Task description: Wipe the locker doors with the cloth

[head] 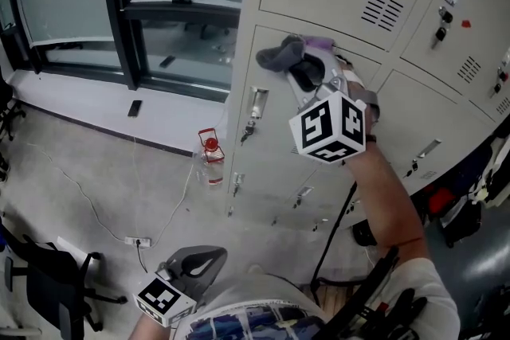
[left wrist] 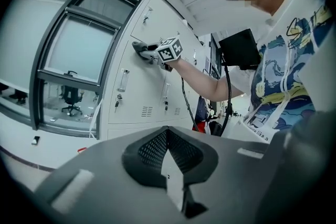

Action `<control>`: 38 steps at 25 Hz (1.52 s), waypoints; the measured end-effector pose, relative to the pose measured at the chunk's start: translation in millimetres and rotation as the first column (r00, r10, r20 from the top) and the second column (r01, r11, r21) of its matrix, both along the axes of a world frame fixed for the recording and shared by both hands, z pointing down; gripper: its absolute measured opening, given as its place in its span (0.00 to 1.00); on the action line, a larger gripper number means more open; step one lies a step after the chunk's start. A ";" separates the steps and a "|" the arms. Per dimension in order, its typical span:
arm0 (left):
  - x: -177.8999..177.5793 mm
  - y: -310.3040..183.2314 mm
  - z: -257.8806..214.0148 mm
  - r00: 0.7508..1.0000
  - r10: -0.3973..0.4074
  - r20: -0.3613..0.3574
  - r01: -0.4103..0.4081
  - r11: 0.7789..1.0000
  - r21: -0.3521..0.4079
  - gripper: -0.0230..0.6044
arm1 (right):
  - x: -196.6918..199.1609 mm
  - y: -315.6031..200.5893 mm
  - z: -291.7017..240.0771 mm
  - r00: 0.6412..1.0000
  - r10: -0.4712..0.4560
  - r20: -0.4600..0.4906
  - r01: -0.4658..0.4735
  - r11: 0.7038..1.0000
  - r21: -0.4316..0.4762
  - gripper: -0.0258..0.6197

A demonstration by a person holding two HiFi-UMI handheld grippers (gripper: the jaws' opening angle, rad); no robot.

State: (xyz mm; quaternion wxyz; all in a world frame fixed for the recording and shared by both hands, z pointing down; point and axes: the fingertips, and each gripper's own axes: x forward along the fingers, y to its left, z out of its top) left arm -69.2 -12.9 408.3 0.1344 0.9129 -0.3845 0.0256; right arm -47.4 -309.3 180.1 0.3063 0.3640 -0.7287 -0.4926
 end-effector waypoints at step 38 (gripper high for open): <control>-1.0 4.3 5.0 0.999 -0.051 0.018 0.051 0.998 -0.021 0.04 | -0.6 0.7 385.1 0.939 -0.103 -0.328 -0.106 0.822 -0.560 0.21</control>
